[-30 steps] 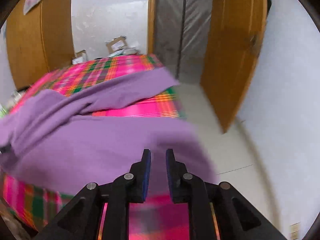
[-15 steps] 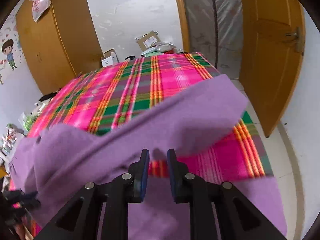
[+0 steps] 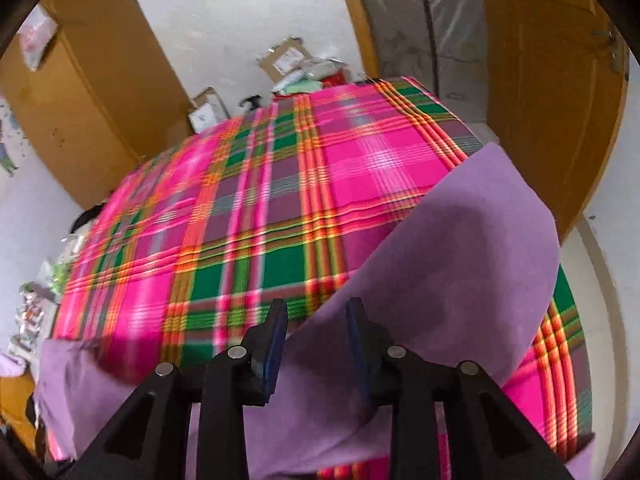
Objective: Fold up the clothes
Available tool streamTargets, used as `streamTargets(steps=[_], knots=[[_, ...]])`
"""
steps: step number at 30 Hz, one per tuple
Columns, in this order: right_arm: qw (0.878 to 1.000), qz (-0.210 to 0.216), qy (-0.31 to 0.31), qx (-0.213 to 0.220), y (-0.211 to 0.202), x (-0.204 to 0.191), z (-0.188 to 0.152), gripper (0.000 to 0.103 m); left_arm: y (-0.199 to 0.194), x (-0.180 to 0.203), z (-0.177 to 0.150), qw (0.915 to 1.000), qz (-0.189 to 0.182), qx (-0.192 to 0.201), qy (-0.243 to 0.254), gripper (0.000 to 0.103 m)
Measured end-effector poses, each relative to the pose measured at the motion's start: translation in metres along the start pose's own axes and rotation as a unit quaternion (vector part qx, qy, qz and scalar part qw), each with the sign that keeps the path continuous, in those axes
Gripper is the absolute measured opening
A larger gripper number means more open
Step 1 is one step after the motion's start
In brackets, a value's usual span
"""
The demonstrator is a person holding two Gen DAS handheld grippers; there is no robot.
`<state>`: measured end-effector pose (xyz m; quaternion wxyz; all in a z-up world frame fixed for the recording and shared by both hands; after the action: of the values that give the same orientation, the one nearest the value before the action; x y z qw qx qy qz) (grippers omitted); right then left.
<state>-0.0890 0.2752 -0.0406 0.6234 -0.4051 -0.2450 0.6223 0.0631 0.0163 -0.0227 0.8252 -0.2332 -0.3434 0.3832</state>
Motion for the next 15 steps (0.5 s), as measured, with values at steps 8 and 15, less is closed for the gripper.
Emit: streamTargets(steps=[8,15], knots=[[1.000,-0.023,-0.003,-0.002,0.000,-0.001,0.003,0.003,0.002,-0.001,0.001,1.0000,-0.007,0.001,-0.004,0.024],[0.998,-0.034,-0.002,0.051,-0.046,0.006,-0.010,0.003,0.004,0.009,0.000,0.9994,0.022,0.000,0.026,0.024]])
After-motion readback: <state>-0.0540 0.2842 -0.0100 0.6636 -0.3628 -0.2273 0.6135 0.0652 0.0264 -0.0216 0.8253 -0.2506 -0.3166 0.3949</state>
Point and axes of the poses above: each gripper's, at about its wrist camera, not at the fingertips, and y roughly the way its jaws point, x to its right, z to its top, the point moved 3 cm from there along y, roughly the way its jaws point, and after that the axes turned 4 degrees about -z, right-handed, at the moved point
